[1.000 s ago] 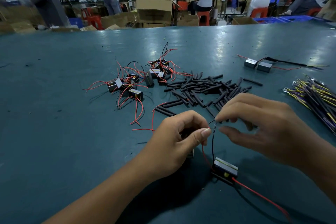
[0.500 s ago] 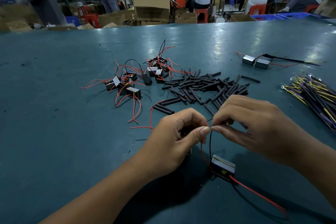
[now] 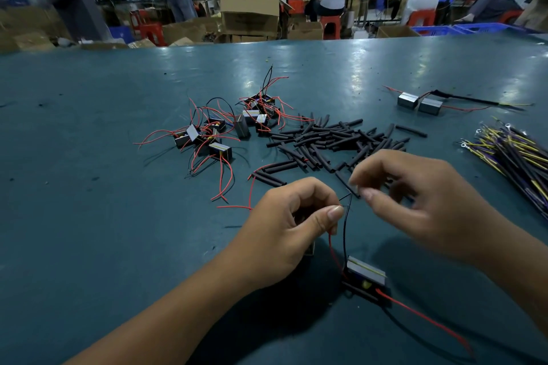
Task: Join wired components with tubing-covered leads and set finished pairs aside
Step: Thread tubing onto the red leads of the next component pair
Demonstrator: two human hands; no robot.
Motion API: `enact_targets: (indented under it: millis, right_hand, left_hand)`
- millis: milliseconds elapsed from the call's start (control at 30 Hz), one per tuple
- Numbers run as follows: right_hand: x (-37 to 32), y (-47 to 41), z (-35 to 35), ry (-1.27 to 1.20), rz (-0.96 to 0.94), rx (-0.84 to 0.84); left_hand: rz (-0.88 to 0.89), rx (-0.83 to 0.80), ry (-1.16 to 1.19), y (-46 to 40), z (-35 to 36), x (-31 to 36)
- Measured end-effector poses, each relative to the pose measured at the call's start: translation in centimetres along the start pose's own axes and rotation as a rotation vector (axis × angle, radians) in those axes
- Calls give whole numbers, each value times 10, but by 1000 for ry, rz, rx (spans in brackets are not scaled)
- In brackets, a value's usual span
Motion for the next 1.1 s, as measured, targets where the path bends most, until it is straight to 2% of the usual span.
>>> enact_targets:
  millis: [67,200,333,500,567,633,700,767,800,833,867,967,1000,1100]
  right_hand:
    - [-15,4,2,188,-216,12]
    - [-29,9,5,329,-392,76]
    - [-34,12,4,340,-456,120]
    - [-37,12,6,362,-439,127]
    - [-36,11,6,328,-376,118]
    - [-28,7,8,169,-202,101]
    - [-4,4,14,-162,101,60]
    - [20,6,35,-630,450,-64]
    - [29,12,45,-752,588,-134]
    - [31,14,48,-773,627,-179]
    - [29,11,41,-674,536,-167]
    - [-3,4,3,-41,20,36]
    - [-15,6,1,116,-137,57]
    - [-32,11,7,359,-397,53]
  left_hand:
    - [-14,-13,18,1,1,-1]
    - [-11,-24,34,1,2,0]
    - [-4,-20,22,0,2,0]
    - [2,-8,1,1,1,-1]
    - [10,3,-5,1,1,-1]
    - [27,23,-16,0,0,1]
    - [43,47,-35,0,-1,3]
    - [52,47,-62,0,-1,4]
    - [48,41,-67,0,0,3]
    - [39,35,-61,0,1,2]
    - [26,30,-45,0,1,1]
    - [-13,11,12,-1,-1,-3]
    - [-25,-1,30,-1,0,-4]
    - [-45,-32,50,1,3,-6]
Point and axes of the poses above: each hand's wrist, its own y-axis away from the middle knuckle, its own z-axis out of the palm, x = y × z, the point moved 9 cm from there along -y, towards the middle knuckle, and after that the axes turned 5 degrees about z, right-handed, at the moved point
